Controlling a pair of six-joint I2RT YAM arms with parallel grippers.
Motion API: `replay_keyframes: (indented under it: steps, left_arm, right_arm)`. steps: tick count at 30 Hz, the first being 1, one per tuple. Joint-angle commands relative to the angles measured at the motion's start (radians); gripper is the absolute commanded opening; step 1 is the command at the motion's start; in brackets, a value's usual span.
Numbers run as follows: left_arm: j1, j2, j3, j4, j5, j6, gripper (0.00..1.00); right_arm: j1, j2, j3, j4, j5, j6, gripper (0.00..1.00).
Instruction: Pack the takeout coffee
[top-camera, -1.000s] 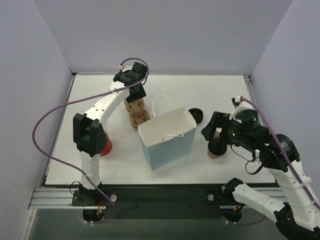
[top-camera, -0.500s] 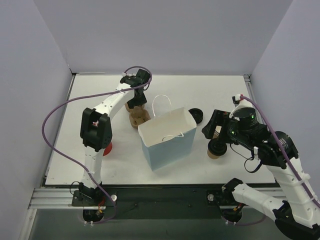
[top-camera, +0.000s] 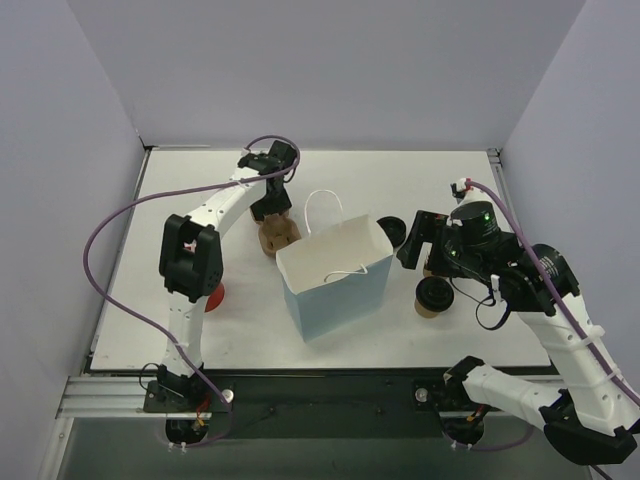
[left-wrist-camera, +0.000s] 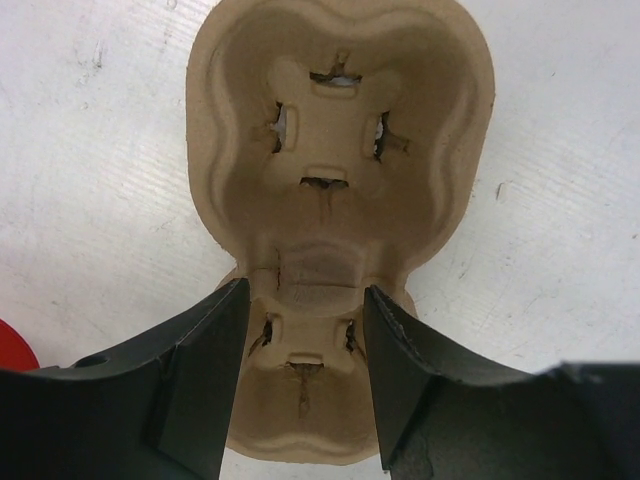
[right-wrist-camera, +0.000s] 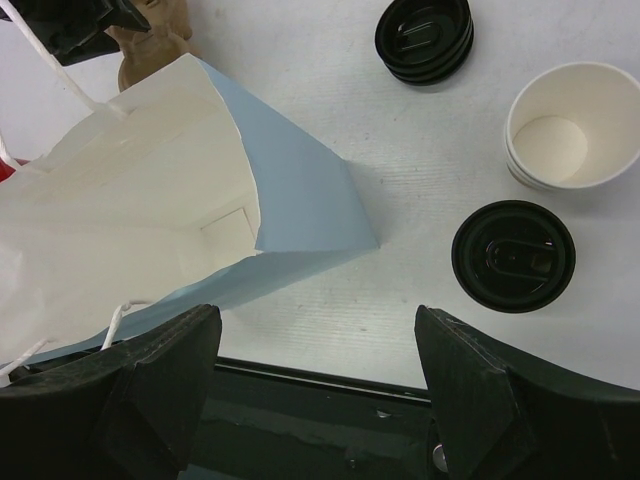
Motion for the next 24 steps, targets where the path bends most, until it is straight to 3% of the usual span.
replay_keyframes:
  steps: [1, 13, 24]
  left_arm:
    - [-0.001, 0.015, -0.012, 0.024, 0.014, 0.002, 0.59]
    - [-0.009, 0.036, -0.004, 0.039, 0.020, 0.031, 0.59]
    - [-0.021, 0.061, 0.028, 0.008, 0.011, 0.047, 0.48]
  right_arm:
    - [0.007, 0.006, 0.027, -0.014, 0.020, -0.008, 0.80]
    - [0.010, -0.014, 0.022, -0.014, 0.028, -0.011, 0.79]
    - [0.015, -0.031, 0.010, -0.017, 0.032, -0.014, 0.79]
